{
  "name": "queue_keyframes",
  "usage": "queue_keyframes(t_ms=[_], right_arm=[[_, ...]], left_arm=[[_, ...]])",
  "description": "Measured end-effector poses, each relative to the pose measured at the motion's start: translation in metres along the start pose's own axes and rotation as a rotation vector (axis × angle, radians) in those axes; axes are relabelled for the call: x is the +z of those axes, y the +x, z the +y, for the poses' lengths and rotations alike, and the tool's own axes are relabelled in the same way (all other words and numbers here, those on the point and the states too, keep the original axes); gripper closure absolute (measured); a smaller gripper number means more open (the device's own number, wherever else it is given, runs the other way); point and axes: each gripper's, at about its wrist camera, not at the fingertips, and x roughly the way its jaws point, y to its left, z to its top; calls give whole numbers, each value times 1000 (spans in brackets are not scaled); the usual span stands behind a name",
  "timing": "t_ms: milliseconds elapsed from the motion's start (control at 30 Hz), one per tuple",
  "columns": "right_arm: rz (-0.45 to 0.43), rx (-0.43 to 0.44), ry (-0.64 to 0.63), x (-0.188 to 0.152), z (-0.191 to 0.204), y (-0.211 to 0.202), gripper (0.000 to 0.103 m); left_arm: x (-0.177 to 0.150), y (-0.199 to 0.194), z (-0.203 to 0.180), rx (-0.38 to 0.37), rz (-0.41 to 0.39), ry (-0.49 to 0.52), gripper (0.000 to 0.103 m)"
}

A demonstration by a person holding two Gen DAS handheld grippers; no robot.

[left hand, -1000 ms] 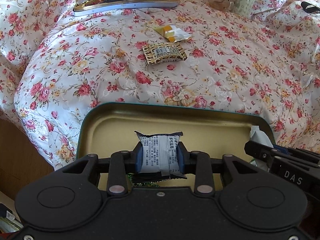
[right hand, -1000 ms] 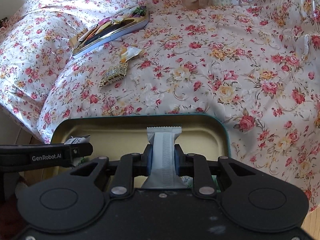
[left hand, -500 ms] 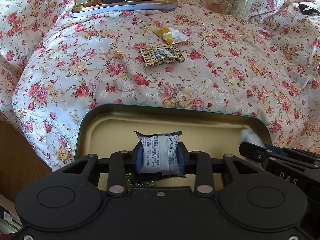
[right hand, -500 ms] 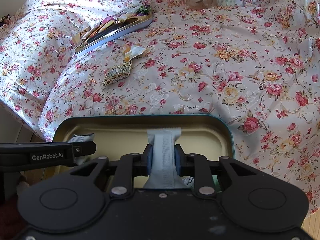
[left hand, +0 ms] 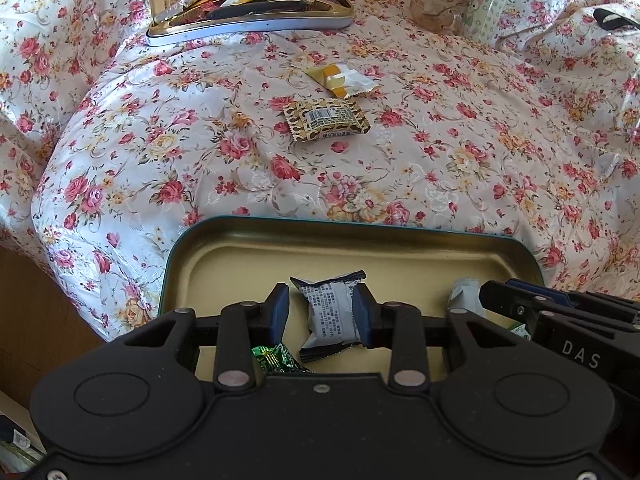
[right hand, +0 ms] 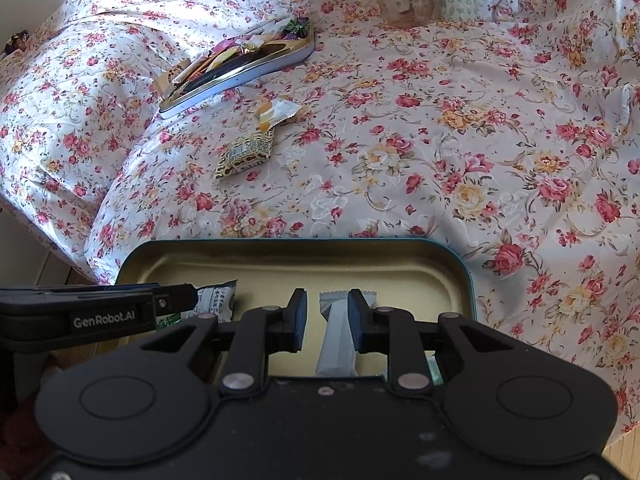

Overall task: Organize snacks
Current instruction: 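Move both open tools back toward the last snacks on the sheet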

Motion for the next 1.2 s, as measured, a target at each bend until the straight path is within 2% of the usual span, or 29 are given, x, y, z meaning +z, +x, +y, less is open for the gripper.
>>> queue_keyframes(t_ms=[267, 567, 900, 1200], right_arm=[[4, -4, -2, 1, -2, 1, 78], [-29, -16, -41, 16, 1, 2, 78], [-83, -31, -130, 52, 14, 15, 78], [-99, 17, -213, 86, 38, 44, 76]], left_arm=[[14, -4, 10, 27, -49, -15, 59], [53, 1, 26, 81, -141, 6, 59], [106, 31, 39, 88, -209, 40, 59], [140, 67, 44, 71, -256, 87, 59]])
